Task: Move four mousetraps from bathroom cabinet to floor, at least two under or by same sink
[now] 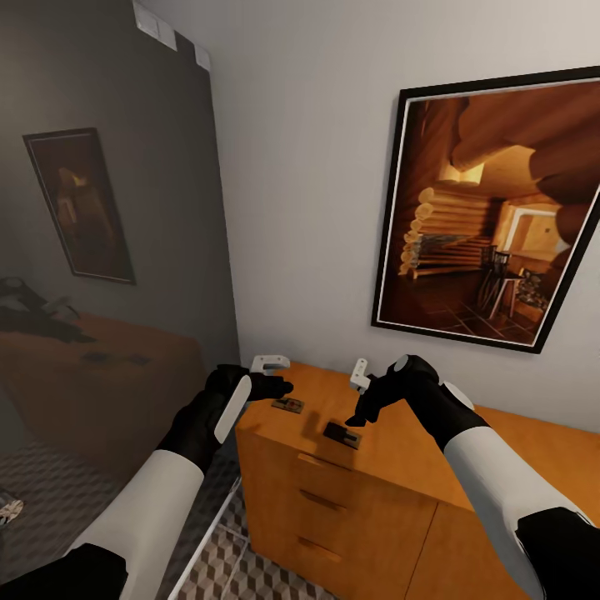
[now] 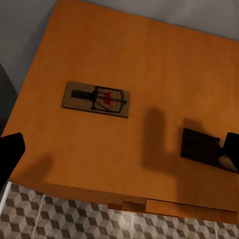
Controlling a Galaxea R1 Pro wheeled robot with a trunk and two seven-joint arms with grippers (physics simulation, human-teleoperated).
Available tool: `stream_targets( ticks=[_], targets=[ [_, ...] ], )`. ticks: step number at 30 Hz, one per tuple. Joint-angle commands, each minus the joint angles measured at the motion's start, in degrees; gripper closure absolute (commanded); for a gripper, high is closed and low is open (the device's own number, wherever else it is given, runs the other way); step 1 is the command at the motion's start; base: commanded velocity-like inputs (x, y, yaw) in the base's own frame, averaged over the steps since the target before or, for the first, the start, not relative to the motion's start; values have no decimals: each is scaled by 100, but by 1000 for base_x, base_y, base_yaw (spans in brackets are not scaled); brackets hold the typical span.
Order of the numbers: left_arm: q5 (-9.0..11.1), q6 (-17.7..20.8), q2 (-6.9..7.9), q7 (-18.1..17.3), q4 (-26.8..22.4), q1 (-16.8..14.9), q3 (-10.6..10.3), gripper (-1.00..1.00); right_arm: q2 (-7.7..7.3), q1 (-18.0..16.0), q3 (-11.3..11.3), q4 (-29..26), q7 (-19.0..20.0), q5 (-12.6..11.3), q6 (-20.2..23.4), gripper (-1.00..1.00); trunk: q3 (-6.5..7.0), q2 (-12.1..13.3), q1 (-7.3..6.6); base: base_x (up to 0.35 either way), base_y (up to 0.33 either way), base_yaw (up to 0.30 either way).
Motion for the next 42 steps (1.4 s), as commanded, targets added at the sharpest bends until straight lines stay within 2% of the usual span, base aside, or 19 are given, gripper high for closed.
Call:
stream_targets(
  ticks=[1,42],
  targets=[
    [0,-1,-1,0,0,0,0,-100,0,0,0,-1,-4,0,-3,-100,0,0,0,0,0,45],
    [0,-2,-8,-2,0,0,-9,-100,7,0,-1,-2,-2,8,-8,-100,0,0,0,0,0,22]
  ],
)
